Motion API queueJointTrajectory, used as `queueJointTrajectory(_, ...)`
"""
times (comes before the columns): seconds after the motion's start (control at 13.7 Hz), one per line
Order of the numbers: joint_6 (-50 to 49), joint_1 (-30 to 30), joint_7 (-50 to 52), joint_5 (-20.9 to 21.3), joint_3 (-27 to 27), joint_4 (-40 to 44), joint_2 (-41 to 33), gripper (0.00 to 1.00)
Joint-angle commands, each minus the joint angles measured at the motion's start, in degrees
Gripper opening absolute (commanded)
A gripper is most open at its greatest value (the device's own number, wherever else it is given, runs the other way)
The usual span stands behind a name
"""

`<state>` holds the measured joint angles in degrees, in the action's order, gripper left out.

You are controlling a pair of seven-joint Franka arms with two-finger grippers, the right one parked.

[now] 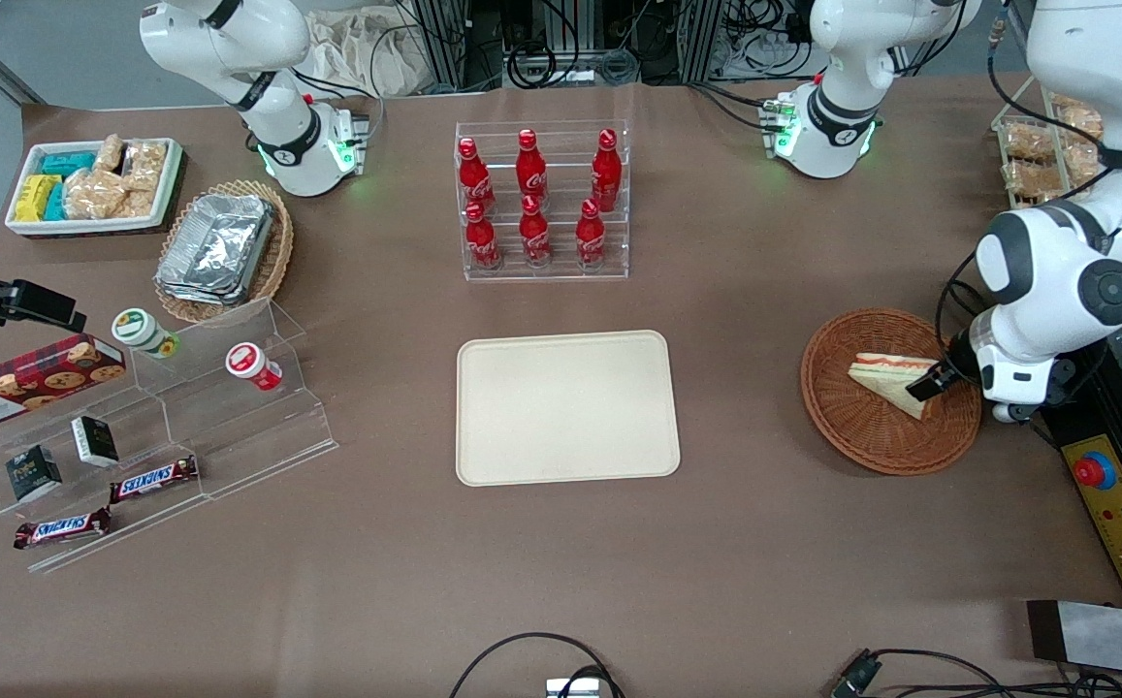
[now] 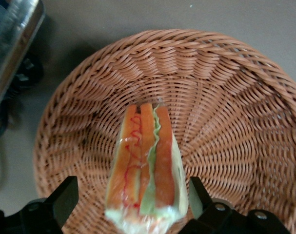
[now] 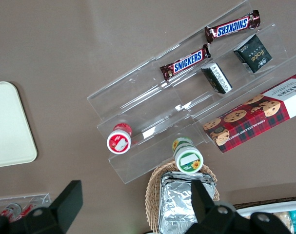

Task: Place sandwich from basket to tray
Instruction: 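Close the left gripper on the wrapped sandwich's edge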

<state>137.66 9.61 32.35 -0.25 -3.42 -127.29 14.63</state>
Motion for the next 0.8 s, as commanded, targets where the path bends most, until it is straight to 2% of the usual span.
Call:
queueJointTrajectory(0.0, 1.6, -0.4, 2.5, -0.4, -0.3, 0.2, 1.7, 1.00)
queueJointTrajectory(0.07, 1.8, -0.6, 2.5, -0.4, -0.4, 0.4, 2.5, 0.93)
queueJointTrajectory(0.15, 2.2, -0.6, 2.5, -0.4, -0.5, 0.4, 2.8, 0.52)
queueJointTrajectory(0.22, 2.2, -0.6, 2.5, -0.4, -0.5, 0.3, 2.7, 0.05)
queueJointTrajectory(0.29, 2.1, -0.6, 2.5, -0.4, -0.6, 0.4, 2.4, 0.00)
queueJointTrajectory(0.51, 0.0, -0.6, 1.5, 0.2, -1.4, 2.0, 0.6, 0.00)
queueJointTrajectory(0.73, -11.1, -0.6, -2.0, 0.6, -2.2, 8.7, -1.8, 0.00)
